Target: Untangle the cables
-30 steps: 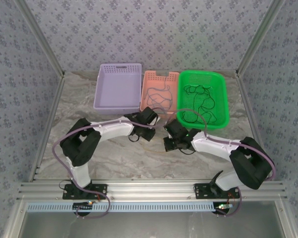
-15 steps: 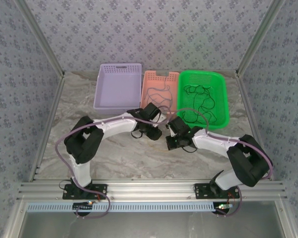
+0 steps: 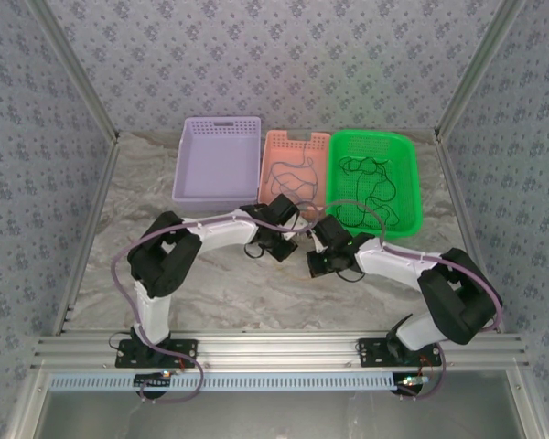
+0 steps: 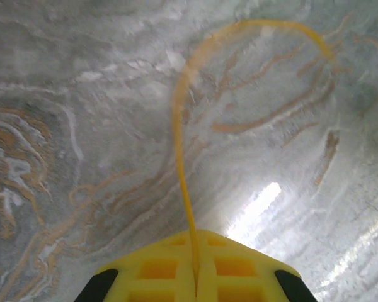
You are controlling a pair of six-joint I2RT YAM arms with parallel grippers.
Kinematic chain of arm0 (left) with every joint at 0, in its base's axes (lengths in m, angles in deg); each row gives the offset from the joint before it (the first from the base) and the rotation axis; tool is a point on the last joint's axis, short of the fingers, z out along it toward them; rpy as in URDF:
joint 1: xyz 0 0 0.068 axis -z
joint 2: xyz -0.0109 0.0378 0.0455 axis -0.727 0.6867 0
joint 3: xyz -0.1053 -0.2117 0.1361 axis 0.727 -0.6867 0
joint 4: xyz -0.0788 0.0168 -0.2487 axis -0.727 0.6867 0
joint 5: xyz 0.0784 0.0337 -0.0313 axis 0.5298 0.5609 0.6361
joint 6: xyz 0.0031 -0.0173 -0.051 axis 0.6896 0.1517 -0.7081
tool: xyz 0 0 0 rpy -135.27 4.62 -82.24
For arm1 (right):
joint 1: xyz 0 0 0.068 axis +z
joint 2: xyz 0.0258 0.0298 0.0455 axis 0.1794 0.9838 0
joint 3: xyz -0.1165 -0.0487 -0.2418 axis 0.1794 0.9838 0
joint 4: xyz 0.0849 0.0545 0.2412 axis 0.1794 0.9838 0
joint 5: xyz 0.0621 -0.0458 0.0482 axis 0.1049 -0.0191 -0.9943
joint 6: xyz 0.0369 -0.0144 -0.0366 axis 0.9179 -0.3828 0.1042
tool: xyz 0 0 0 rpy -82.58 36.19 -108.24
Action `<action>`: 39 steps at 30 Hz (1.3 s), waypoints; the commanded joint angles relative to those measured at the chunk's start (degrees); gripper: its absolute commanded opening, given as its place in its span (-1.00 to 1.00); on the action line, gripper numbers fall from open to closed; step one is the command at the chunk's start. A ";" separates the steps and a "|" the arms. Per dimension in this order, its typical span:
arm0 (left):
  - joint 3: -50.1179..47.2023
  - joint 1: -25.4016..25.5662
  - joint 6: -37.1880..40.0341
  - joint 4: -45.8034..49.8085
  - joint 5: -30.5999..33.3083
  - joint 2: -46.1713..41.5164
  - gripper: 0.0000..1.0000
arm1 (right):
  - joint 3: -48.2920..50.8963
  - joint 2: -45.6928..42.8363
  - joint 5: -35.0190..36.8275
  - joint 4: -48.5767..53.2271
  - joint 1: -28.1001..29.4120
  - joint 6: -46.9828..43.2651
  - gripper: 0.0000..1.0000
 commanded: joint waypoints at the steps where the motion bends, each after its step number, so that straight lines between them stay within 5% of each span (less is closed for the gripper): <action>1: -3.36 -1.06 -8.10 -7.71 3.21 -3.54 -1.00 | 1.68 -2.10 1.17 0.14 -0.23 1.06 -1.00; 9: -24.01 -5.88 -37.23 -32.04 9.76 -25.21 -1.00 | 10.89 -14.34 6.29 -6.23 0.61 20.49 -1.00; 23: -34.92 -12.15 -64.24 -57.54 17.78 -43.72 -1.00 | 15.04 -21.12 20.23 -22.99 16.64 61.52 -1.00; 35: -31.76 -19.00 -70.22 -60.47 15.05 -46.60 -1.00 | 7.52 -10.60 23.62 -21.85 24.94 78.76 -1.00; 39: -30.05 -20.96 -68.45 -56.61 12.01 -47.12 -1.00 | 4.46 -7.54 21.73 -22.57 23.91 77.78 -1.00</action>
